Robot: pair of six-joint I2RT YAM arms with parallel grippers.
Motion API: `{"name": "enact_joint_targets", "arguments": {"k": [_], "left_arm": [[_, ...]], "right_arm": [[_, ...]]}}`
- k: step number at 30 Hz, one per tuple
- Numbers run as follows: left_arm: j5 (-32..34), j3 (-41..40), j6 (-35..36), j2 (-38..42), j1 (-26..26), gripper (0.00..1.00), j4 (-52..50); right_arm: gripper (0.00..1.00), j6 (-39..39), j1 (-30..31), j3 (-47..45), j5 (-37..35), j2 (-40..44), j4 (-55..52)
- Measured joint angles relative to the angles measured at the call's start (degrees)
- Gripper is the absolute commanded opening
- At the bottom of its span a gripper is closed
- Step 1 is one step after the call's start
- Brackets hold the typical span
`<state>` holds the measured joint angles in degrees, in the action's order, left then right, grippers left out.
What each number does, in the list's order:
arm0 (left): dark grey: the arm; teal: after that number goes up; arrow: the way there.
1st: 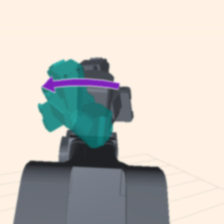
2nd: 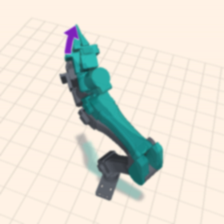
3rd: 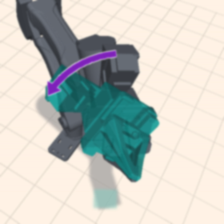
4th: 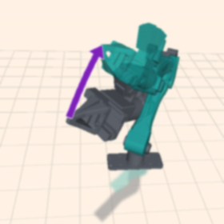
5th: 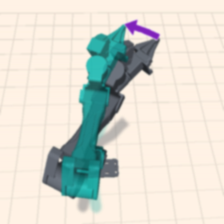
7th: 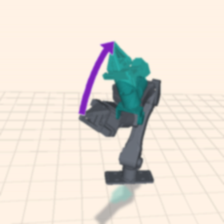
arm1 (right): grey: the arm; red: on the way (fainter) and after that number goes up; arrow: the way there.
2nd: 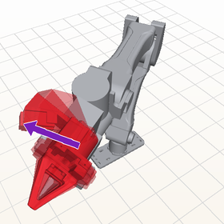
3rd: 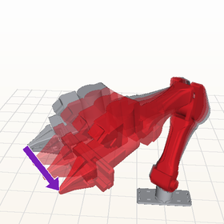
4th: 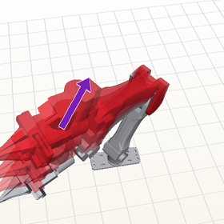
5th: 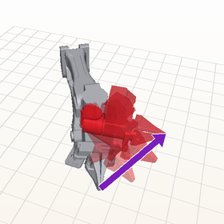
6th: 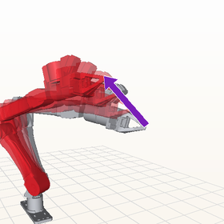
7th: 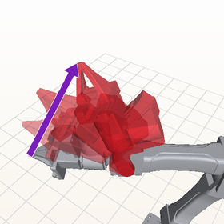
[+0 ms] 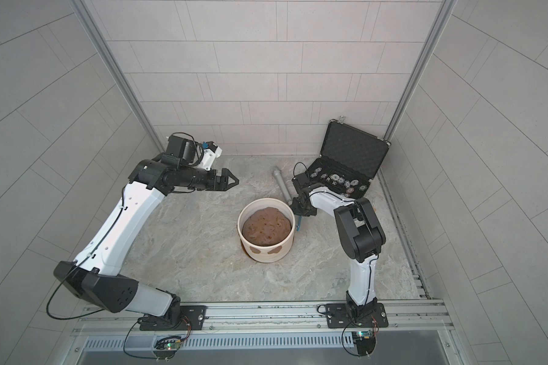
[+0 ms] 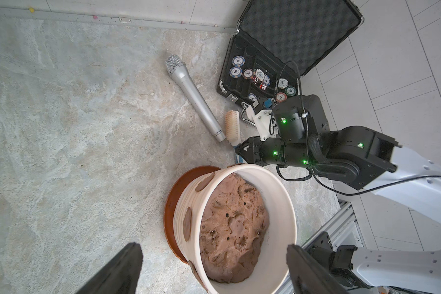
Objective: Scrub the dried mud off the ceramic pot
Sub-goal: Pick up the brush from the center of the board.
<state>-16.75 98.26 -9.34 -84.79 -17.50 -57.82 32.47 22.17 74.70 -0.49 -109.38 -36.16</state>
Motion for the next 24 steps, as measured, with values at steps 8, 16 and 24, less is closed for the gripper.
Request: {"name": "enact_joint_targets", "arguments": {"k": [8, 16, 24], "left_arm": [[-3.45, 0.02, -0.79, -0.7, 0.13, 0.9, 0.04], [-5.81, 0.02, -1.66, -1.77, 0.13, 0.9, 0.72], [-15.39, 4.98, -4.42, -7.5, 0.13, 0.93, 1.01]], "right_arm": [[0.01, -0.98, -1.55, -5.66, 1.86, 10.43, -0.76], [0.0, -2.23, -2.05, -8.57, 2.78, 12.0, 0.98], [0.0, -7.74, -1.46, -11.1, 1.9, 28.87, 4.5]]}}
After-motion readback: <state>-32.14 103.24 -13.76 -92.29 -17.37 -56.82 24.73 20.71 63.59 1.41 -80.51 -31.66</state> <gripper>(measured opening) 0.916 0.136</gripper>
